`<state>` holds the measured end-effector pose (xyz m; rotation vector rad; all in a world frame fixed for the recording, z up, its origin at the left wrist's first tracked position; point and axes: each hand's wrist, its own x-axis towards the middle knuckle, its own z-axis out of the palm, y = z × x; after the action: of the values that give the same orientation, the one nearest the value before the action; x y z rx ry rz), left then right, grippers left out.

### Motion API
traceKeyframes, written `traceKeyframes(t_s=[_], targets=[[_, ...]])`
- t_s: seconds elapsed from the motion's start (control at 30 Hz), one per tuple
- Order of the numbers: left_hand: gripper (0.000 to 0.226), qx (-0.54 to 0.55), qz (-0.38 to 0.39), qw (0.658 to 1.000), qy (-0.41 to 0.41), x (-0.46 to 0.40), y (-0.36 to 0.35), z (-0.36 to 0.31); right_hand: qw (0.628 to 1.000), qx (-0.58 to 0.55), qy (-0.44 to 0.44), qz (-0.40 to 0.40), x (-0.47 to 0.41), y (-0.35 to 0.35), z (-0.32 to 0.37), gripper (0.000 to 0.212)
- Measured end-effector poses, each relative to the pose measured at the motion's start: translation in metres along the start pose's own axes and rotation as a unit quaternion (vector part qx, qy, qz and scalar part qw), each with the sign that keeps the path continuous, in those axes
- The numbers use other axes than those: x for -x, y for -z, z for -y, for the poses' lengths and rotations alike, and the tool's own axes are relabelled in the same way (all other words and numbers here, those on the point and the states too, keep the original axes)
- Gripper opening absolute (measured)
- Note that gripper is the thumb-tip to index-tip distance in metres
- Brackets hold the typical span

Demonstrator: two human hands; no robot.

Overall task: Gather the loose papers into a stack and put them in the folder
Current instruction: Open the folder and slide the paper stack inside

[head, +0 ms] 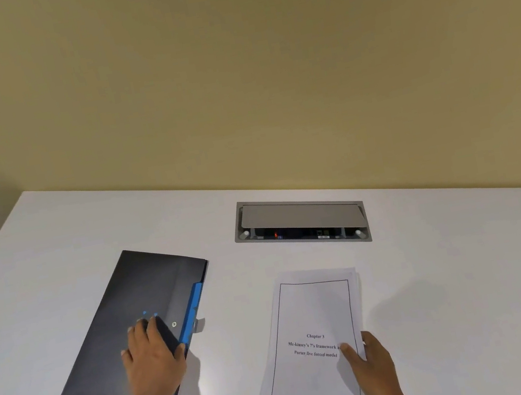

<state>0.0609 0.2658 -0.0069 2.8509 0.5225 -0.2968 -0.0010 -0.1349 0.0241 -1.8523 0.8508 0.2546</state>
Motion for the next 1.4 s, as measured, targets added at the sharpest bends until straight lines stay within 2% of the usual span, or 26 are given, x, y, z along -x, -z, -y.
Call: traceKeyframes(t_s=[0.37,0.53,0.63,0.8,0.9,1.03,1.13,1.23,1.4], targets=[[0.085,-0.013,0.052,0.999,0.002,-0.002,-0.004,0.003,1.0,-0.027,-0.007,0.012,0.003,0.005,0.005,0.012],[0.059,0.0,0.085,0.996,-0.003,-0.002,0.0,-0.002,0.999,-0.045,-0.011,0.01,0.004,0.01,0.009,0.012],[0.048,-0.026,0.075,0.997,-0.014,-0.001,0.002,-0.005,0.998,-0.053,-0.014,0.01,0.004,0.014,0.013,0.012],[0.054,-0.054,0.037,0.997,-0.034,0.002,0.009,-0.007,0.998,-0.066,-0.005,0.017,0.002,0.021,0.019,0.011],[0.055,-0.078,0.066,0.994,-0.046,0.006,0.022,-0.016,0.996,-0.081,0.001,0.024,0.002,0.027,0.025,0.008],[0.052,-0.021,0.068,0.997,-0.033,0.019,0.04,-0.04,0.993,-0.113,0.018,0.032,0.006,0.04,0.04,0.008],[0.051,-0.004,0.041,0.997,-0.062,0.031,0.047,-0.062,0.99,-0.124,0.041,0.052,0.009,0.049,0.058,0.011],[0.053,-0.012,0.048,0.995,-0.089,0.047,0.054,-0.088,0.987,-0.124,0.065,0.077,0.012,0.061,0.08,0.012],[0.054,0.105,0.059,0.988,-0.095,0.069,0.067,-0.134,0.987,-0.095,0.103,0.072,0.015,0.087,0.115,0.009]])
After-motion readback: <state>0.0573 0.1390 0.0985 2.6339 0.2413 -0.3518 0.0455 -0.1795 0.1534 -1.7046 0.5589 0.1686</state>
